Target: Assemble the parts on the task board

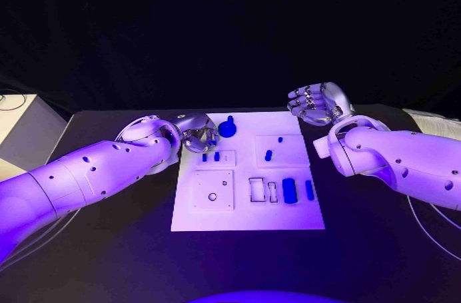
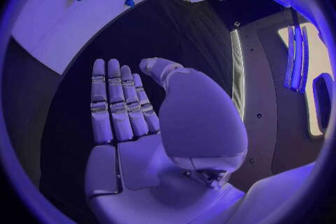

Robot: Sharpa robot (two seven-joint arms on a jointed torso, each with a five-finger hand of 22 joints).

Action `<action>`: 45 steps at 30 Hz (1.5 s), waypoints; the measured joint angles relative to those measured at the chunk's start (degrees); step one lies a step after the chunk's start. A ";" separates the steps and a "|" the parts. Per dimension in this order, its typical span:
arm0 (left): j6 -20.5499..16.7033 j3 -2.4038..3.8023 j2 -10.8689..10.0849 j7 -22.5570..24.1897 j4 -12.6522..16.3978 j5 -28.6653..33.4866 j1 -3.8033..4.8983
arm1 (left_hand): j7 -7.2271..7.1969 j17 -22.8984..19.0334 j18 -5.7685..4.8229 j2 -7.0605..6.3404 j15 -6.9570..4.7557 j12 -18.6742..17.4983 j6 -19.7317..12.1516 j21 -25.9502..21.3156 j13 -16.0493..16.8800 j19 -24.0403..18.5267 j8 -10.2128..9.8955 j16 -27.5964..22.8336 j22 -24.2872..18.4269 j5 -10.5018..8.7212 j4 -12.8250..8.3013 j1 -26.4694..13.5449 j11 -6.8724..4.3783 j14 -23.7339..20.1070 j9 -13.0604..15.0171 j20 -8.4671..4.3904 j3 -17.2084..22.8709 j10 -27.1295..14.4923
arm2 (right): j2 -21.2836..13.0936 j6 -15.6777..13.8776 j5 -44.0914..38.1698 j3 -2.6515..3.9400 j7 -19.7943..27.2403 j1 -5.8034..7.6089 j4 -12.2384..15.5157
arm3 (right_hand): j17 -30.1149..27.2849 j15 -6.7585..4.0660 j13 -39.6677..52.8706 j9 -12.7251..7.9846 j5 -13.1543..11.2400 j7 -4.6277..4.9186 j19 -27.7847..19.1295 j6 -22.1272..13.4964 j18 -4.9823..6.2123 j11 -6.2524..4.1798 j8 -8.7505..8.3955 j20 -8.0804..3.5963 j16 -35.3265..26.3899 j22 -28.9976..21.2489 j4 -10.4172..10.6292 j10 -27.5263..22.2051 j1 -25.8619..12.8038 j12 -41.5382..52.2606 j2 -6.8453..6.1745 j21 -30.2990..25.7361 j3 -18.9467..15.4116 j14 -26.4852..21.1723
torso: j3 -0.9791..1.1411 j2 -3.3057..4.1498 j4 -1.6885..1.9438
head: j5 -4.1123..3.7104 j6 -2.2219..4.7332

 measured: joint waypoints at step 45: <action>-0.73 3.75 -4.91 -0.54 1.87 1.19 -0.43 | -2.05 -0.91 0.00 -2.86 0.73 0.89 -3.89 -2.00 2.71 -1.44 -2.63 -0.27 -1.51 0.00 2.23 -3.32 0.69 -1.56 -1.06 0.61 -2.22 -3.40 | -0.07 0.69 0.07 0.00 0.03 -0.02 -1.04 | 0.01 0.09 0.00 0.00 -0.22 0.00 0.01 0.00 0.00 0.02 0.00 0.00 0.00 -0.06 -0.01 0.02 0.00 0.00 0.00 0.00 0.01 0.16 | -0.03 -0.16 0.09 | -0.19 0.14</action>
